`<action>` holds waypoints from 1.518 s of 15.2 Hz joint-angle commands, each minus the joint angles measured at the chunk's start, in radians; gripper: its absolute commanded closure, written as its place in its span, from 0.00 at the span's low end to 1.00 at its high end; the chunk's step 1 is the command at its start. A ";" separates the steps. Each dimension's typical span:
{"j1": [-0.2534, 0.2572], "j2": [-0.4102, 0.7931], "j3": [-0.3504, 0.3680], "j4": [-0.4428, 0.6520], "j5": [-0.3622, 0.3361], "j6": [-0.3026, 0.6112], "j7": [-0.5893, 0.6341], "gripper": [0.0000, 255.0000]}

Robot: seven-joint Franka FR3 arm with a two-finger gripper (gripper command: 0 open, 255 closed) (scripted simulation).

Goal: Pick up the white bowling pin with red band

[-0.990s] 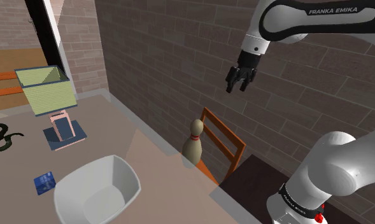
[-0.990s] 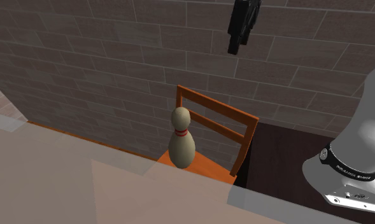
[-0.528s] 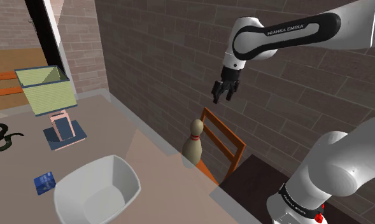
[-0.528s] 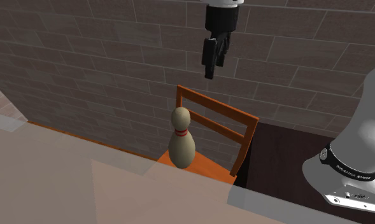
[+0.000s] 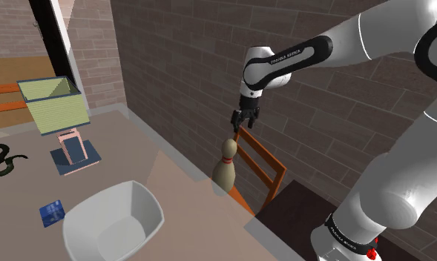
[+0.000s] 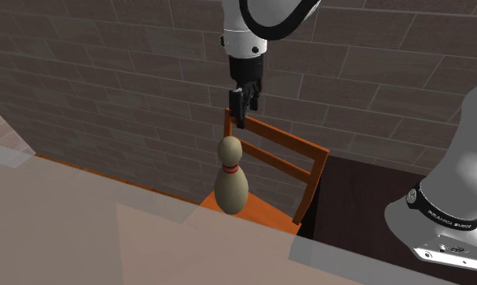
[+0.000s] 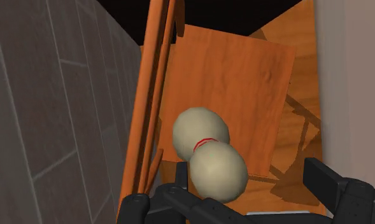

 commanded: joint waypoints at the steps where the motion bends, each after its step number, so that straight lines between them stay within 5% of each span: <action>1: 0.002 0.081 0.001 0.034 0.004 0.031 -0.016 0.00; 5: 0.004 0.239 0.006 0.113 0.011 0.076 -0.042 0.00; 15: 0.002 0.318 0.011 0.096 0.023 0.169 -0.055 0.00; 16: 0.002 0.320 0.011 0.097 0.024 0.171 -0.054 1.00; 23: 0.002 0.320 0.011 0.098 0.024 0.169 -0.054 1.00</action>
